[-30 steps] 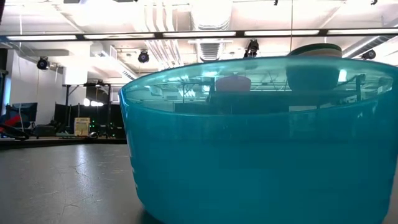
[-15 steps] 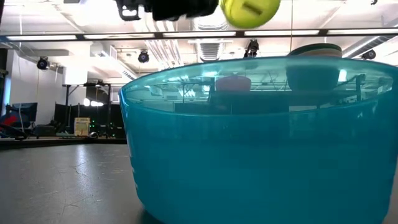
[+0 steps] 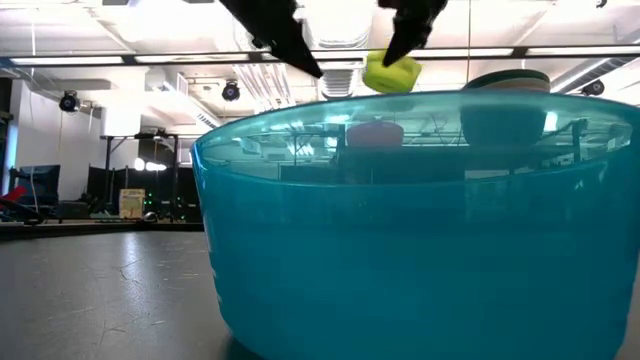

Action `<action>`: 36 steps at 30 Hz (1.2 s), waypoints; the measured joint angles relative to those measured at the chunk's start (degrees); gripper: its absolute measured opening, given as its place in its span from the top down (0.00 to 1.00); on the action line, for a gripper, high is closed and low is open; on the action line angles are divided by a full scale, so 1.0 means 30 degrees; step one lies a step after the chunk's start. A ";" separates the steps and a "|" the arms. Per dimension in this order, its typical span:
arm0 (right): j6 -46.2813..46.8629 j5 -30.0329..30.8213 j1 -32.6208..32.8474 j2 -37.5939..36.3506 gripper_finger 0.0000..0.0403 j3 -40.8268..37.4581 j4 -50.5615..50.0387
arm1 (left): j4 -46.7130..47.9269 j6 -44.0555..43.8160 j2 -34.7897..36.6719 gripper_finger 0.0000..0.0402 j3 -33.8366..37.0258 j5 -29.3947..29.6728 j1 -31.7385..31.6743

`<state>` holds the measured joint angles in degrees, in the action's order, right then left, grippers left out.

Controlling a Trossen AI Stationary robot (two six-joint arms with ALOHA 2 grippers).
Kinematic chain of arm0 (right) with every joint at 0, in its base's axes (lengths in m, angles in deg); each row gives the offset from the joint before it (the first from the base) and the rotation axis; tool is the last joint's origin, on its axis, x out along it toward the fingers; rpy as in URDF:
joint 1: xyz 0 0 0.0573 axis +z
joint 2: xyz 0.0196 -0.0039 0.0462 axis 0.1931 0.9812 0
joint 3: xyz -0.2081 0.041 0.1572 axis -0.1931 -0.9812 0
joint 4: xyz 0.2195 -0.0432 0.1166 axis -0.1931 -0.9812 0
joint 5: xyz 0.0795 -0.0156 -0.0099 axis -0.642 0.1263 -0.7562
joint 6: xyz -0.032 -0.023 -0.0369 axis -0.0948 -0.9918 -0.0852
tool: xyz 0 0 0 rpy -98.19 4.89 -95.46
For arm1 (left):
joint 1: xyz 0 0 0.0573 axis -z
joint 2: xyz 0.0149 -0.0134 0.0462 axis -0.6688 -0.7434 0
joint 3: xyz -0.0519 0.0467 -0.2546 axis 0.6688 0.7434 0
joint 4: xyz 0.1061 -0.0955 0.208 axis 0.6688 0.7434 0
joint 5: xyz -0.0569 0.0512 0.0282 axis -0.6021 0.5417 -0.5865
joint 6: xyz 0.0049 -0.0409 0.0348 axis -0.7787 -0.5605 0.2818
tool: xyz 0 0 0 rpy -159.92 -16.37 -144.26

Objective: Place and stack bowls onto a shelf
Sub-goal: Stack the green bowl on top of the red stacked bowls on the shelf

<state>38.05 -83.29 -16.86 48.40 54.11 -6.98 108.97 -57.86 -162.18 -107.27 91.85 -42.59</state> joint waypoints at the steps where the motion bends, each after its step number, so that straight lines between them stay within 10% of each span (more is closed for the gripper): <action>1: 0.0000 -0.0102 -0.0376 0.0181 0.98 -0.0006 0.0512 | -0.0004 -0.1221 0.0000 0.78 0.0000 0.1645 -0.0072; 5: 0.0318 -0.0924 -0.1285 0.1223 0.98 -0.0006 0.1616 | 0.1055 -0.5031 -0.0022 0.78 0.0000 0.6271 -0.0427; 14: -0.0219 -0.1241 -0.1359 0.3753 0.98 0.0030 0.2149 | 0.3377 -0.8356 -0.0022 0.78 0.0000 0.8721 -0.1702; 36: 0.0546 -0.1253 -0.1347 0.3889 0.98 0.0074 0.0785 | 0.4895 -0.7052 -0.0066 0.78 0.0007 0.9854 -0.1889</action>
<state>39.69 -87.05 -20.90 60.07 54.33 -4.63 123.66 -79.01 -162.38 -107.24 121.41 -48.26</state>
